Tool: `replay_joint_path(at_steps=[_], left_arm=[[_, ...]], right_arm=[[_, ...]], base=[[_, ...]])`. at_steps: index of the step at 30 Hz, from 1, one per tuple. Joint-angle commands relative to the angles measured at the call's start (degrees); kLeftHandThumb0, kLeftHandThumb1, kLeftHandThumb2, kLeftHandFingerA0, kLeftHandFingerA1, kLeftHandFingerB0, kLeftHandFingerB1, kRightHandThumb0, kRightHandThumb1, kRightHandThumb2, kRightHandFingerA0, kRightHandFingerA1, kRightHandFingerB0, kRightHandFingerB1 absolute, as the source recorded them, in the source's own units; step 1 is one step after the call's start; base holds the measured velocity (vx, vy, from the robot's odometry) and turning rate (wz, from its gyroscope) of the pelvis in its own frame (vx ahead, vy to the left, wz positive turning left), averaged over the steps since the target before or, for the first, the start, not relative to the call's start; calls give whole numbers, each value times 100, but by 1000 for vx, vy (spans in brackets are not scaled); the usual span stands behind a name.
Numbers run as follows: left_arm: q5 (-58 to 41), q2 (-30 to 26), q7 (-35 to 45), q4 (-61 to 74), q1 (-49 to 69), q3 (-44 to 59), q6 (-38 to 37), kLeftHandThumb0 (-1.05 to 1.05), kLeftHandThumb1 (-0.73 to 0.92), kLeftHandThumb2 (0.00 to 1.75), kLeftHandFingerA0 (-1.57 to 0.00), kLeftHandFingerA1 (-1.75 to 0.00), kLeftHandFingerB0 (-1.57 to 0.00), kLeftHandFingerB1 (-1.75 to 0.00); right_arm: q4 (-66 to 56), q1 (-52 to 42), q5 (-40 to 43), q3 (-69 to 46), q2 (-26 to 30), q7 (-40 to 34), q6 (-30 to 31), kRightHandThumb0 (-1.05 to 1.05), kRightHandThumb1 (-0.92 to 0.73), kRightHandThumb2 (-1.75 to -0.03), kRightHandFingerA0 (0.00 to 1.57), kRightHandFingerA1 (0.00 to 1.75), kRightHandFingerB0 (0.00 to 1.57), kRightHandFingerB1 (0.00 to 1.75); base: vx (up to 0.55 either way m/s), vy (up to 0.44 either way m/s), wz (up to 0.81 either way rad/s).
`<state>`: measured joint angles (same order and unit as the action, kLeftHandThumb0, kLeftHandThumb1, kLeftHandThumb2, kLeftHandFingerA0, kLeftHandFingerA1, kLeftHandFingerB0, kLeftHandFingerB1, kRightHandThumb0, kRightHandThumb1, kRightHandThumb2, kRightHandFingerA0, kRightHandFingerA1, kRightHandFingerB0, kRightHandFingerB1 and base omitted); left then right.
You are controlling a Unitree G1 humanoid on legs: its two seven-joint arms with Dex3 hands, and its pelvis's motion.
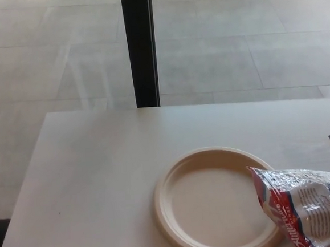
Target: The robot uses its right hand to pick up a bag of sunflower seeds kept in the middle of the desk and tilts it over a plate kept next to it to pour out a few seeds and then puts the bag of seeds back on the desk
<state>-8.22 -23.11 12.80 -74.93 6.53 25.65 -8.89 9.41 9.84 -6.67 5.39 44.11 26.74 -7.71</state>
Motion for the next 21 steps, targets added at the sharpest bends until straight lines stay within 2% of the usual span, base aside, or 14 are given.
replay_joint_path(at_steps=[1,10,11,12,13,21], left_arm=[[-43,-153,-33,-21,15,0,14,-73,67,61,-37,-58,-38,-37],[-92,-96,-18,-25,4,43,-38,-75,67,60,-37,-57,-35,-37],[-141,-85,-4,-25,2,93,-34,-76,51,92,-33,-61,-27,-48],[-147,-73,-7,-24,7,106,-37,-76,51,92,-33,-61,-27,-48],[-50,-87,-57,-19,18,21,-63,-77,67,61,-38,-57,-34,-37],[-14,-84,-119,-25,29,-86,-46,-73,71,61,-41,-55,-34,-35]], right_arm=[[135,96,-439,158,-86,-52,-13,-85,-49,-86,0,0,0,0],[813,532,-886,446,-143,-140,-118,-85,-48,-86,0,1,0,0],[833,579,-948,474,-161,-174,-122,-86,-49,-87,0,0,0,0],[880,616,-963,486,-168,-174,-146,-86,-49,-87,0,0,0,0],[907,654,-1020,515,-185,-209,-154,-86,-49,-87,0,0,0,0],[1018,748,-1351,775,-243,-262,-301,-82,-47,-85,0,3,0,0]], base=[[0,0,0],[0,0,0],[0,0,0],[0,0,0],[0,0,0],[0,0,0]])
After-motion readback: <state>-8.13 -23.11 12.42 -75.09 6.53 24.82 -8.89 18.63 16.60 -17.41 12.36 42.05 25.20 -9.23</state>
